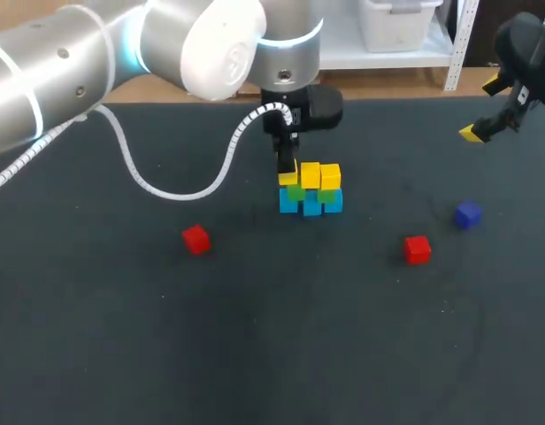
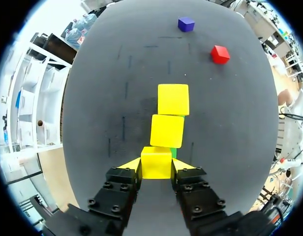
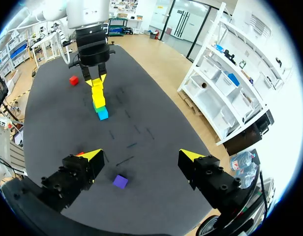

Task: Place the blue cubes, place green cubes on the blue cubes, place the yellow cubes on the green cubes, then place the red cubes on the yellow cubes, and place purple cube on the red cubes.

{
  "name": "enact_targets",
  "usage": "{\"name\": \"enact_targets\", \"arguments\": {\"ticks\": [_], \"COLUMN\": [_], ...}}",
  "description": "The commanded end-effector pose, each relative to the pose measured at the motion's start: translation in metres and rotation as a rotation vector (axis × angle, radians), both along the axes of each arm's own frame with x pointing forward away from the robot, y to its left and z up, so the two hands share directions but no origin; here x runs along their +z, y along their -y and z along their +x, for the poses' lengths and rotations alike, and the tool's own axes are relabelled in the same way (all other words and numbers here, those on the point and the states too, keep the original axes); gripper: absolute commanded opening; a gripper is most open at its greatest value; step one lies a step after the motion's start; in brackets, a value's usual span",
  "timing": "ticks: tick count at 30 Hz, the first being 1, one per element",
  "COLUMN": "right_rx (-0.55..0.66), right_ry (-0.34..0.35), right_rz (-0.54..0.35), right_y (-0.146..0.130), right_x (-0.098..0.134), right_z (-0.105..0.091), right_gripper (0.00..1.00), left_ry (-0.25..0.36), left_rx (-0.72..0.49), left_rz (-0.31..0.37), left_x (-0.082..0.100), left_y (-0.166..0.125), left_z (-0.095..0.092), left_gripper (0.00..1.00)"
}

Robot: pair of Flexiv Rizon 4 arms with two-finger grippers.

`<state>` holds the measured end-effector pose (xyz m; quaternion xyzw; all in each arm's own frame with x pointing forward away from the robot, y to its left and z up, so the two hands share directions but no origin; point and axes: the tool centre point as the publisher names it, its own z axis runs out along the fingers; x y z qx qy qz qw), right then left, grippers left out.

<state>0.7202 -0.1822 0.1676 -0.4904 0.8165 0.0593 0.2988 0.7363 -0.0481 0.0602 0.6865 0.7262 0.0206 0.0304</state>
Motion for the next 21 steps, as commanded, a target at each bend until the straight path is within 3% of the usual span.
{"name": "enact_targets", "arguments": {"ticks": [1,21], "right_rx": [-0.002,-0.002], "right_ry": [0.002,0.002], "right_rz": [0.000,0.000], "right_y": [-0.0005,-0.0005], "right_x": [-0.0006,-0.0006], "right_z": [-0.0002,-0.0002], "right_gripper": [1.00,1.00], "left_ry": [-0.003,-0.018], "left_rx": [-0.004,-0.023], "left_rz": [-0.009,-0.017], "left_x": [-0.0004,-0.0017], "left_y": [-0.0024,0.0043], "left_z": [-0.0006,-0.0098], "left_gripper": [0.00,0.00]}}
